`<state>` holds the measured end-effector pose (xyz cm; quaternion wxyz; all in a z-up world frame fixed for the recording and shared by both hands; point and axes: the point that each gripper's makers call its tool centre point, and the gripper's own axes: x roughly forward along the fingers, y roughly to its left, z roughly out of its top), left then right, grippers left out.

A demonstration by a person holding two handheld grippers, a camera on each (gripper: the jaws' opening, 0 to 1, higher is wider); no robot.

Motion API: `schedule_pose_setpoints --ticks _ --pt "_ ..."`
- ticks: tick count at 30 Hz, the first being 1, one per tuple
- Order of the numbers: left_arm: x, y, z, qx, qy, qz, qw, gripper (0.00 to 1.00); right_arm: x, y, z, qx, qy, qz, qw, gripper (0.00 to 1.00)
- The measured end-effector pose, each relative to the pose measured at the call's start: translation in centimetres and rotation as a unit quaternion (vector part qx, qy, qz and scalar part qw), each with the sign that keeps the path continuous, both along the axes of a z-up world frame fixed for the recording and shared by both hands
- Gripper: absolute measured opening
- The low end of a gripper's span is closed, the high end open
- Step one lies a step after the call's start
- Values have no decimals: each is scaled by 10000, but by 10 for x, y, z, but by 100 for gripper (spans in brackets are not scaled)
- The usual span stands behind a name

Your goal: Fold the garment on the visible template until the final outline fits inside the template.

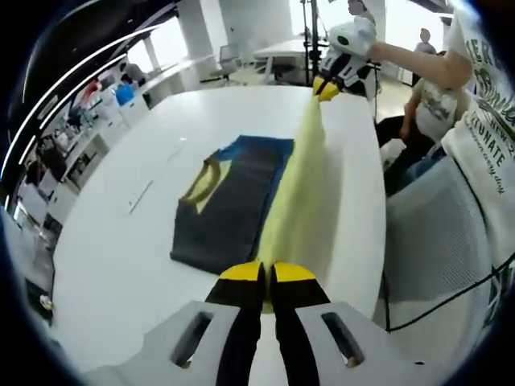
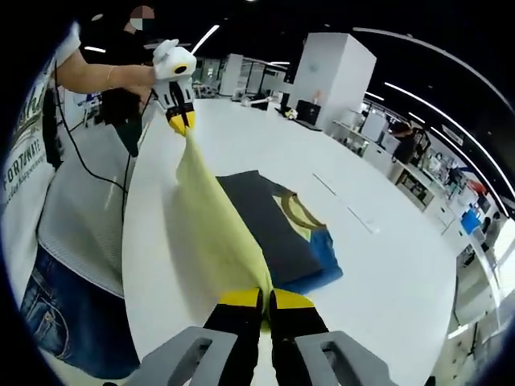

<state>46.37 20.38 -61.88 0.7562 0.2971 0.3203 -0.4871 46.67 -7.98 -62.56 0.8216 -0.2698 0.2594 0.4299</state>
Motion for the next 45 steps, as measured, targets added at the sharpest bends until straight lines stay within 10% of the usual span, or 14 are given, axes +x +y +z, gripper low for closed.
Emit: schedule_pose_setpoints --ticks 19,45 --pt "62 0 12 -100 -173 166 9997 0 53 3 19 -89 -299 -32 9995 0" --pt "154 -4 -8 84 -490 221 9985 0 142 -2 -3 -450 -454 -352 9973 0"
